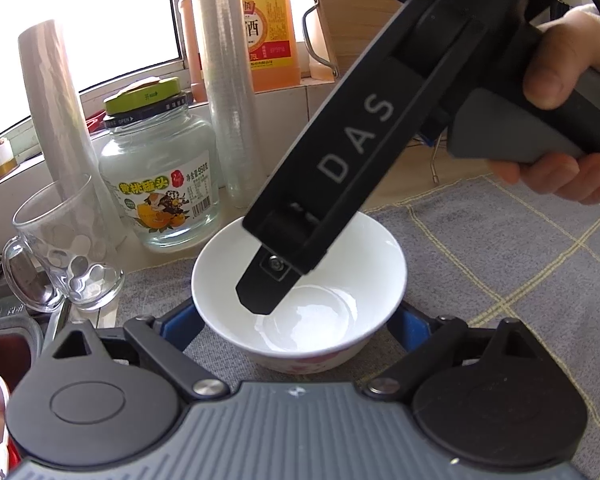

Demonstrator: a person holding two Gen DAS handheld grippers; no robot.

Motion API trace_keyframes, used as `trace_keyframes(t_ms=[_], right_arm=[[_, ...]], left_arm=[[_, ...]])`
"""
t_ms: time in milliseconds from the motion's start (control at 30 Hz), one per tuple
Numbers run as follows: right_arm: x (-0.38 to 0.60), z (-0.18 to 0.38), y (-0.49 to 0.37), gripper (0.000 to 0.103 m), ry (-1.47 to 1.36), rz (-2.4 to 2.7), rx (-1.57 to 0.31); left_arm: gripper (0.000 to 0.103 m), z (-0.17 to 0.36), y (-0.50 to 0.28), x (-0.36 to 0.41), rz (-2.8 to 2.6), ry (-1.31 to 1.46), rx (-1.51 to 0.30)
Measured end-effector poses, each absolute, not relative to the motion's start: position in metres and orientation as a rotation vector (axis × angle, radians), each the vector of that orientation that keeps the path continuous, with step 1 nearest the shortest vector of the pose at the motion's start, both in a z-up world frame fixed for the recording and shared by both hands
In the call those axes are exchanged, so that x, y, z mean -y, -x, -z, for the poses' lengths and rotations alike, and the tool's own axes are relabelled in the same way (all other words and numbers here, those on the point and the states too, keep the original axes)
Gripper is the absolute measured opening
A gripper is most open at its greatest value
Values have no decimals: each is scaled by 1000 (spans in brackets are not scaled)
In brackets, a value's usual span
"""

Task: Organize plates and bowls
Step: 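Carry the white bowl with the right gripper over the nested bowls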

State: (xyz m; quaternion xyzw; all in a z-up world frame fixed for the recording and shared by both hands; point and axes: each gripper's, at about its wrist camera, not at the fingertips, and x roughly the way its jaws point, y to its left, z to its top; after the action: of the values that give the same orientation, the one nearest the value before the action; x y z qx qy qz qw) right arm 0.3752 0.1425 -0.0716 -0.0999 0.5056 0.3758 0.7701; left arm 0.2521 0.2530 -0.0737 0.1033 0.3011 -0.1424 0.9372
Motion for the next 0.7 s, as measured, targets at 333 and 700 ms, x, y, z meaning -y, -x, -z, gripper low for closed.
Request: trace_keyframes(t_ms=[333,700], right_arm=[[-130,58,-355,89,202,-816,-1108],[-116,36,-318,90,203,-830,-1104]], left_arm=[[96,60,-235,-242,312,-219,-631],[96,42,-203,-230,344,-235,-634]])
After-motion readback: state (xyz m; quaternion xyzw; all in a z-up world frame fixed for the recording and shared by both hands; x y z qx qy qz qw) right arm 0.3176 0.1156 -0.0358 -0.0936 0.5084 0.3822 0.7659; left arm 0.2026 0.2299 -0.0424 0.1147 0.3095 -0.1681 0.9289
